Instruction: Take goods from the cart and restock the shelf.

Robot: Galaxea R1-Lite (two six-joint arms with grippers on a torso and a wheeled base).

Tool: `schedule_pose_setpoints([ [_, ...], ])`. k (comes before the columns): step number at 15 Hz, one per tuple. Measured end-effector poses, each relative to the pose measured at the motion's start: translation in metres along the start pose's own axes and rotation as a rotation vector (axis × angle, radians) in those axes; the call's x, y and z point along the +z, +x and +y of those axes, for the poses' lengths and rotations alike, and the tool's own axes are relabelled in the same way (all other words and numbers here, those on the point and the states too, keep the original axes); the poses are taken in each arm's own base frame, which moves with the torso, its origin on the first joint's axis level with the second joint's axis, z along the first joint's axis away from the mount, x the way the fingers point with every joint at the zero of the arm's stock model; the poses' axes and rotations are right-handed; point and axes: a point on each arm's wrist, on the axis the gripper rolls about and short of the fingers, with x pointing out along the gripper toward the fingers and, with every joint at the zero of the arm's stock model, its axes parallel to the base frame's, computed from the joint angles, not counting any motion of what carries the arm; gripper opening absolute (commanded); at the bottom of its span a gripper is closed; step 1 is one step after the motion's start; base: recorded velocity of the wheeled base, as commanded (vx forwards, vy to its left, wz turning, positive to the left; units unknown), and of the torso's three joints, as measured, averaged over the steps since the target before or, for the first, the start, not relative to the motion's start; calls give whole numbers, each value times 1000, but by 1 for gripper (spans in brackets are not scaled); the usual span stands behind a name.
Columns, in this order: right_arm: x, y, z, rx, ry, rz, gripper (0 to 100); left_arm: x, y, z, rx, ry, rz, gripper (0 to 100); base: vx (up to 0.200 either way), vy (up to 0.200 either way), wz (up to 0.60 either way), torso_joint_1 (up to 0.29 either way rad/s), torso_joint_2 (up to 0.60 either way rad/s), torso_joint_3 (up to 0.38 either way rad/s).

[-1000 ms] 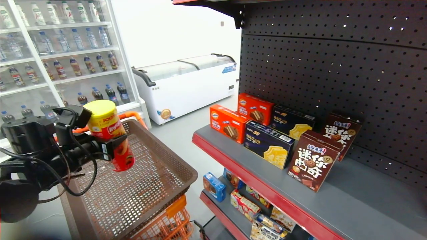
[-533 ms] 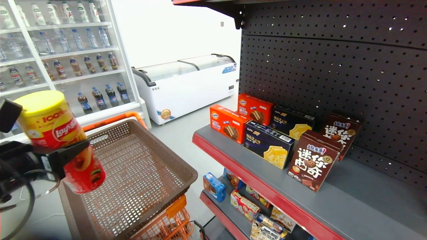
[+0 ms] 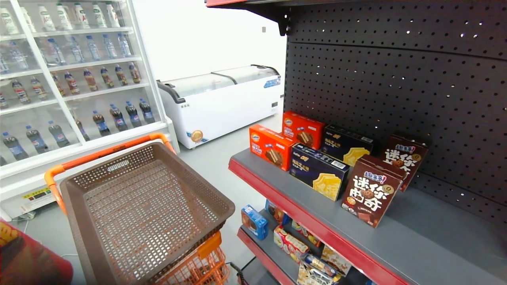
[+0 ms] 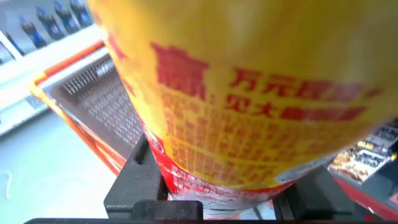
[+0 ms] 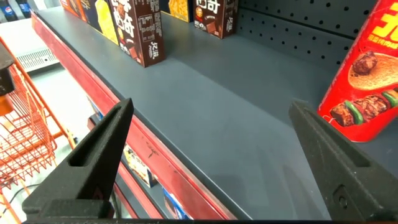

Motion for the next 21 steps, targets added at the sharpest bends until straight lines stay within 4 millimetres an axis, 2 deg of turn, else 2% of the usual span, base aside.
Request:
schedule_pose_setpoints([
  [3, 0, 0, 0, 0, -1, 0, 100, -11, -23, -3, 10, 9, -72, 0, 0, 0, 0, 0, 0, 0],
  [7, 0, 0, 0, 0, -1, 0, 100, -47, -51, -8, 46, 8, -10, 0, 0, 0, 0, 0, 0, 0],
  [10, 0, 0, 0, 1, -1, 0, 100, -59, -65, -11, 52, 12, -50, 0, 0, 0, -600, -1, -1, 5],
  [18, 0, 0, 0, 2, -1, 0, 100, -65, -70, -11, 34, 14, -86, 0, 0, 0, -600, 4, 2, 2],
  [21, 0, 0, 0, 2, -1, 0, 100, -74, -68, -11, 24, 10, -68, 0, 0, 0, -600, 1, 2, 2],
])
